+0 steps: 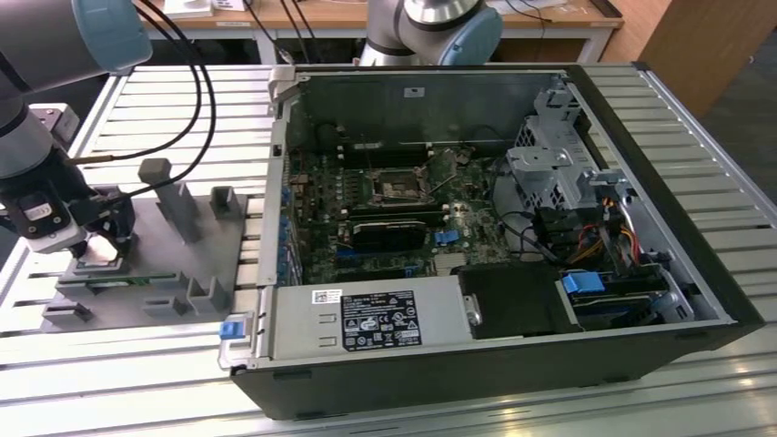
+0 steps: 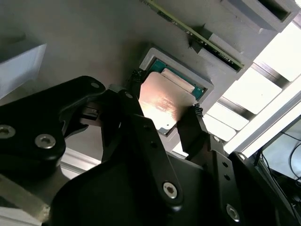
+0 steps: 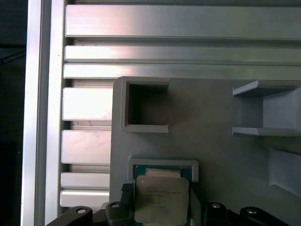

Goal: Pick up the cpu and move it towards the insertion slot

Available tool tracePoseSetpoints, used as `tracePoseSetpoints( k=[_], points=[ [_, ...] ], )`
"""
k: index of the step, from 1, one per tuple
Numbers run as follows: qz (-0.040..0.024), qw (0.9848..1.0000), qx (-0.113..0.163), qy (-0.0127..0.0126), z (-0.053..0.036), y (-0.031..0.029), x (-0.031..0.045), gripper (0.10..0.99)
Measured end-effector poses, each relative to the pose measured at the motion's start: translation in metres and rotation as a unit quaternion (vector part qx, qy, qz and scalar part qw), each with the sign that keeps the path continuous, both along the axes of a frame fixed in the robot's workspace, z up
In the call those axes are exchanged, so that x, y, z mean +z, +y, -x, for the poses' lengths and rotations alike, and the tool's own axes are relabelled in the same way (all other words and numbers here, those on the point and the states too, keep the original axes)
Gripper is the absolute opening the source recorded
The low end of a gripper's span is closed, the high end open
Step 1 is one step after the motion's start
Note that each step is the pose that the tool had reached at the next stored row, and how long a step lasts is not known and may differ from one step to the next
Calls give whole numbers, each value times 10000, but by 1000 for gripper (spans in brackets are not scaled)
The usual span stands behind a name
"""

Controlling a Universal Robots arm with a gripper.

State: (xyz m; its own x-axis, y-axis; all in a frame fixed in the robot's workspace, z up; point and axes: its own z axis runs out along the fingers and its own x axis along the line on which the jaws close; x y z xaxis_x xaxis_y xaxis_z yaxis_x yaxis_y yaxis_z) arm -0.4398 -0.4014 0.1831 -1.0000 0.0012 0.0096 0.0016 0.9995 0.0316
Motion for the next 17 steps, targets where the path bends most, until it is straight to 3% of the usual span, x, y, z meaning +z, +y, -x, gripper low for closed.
tracePoseSetpoints(
  k=[1, 3, 9, 17],
  points=[
    [0, 10000, 0, 0, 0, 0, 0, 557],
    [0, 10000, 0, 0, 0, 0, 0, 541],
    [-2, 10000, 0, -2, 0, 0, 4, 541],
    [-1, 10000, 0, -1, 0, 0, 81, 541]
  ],
)
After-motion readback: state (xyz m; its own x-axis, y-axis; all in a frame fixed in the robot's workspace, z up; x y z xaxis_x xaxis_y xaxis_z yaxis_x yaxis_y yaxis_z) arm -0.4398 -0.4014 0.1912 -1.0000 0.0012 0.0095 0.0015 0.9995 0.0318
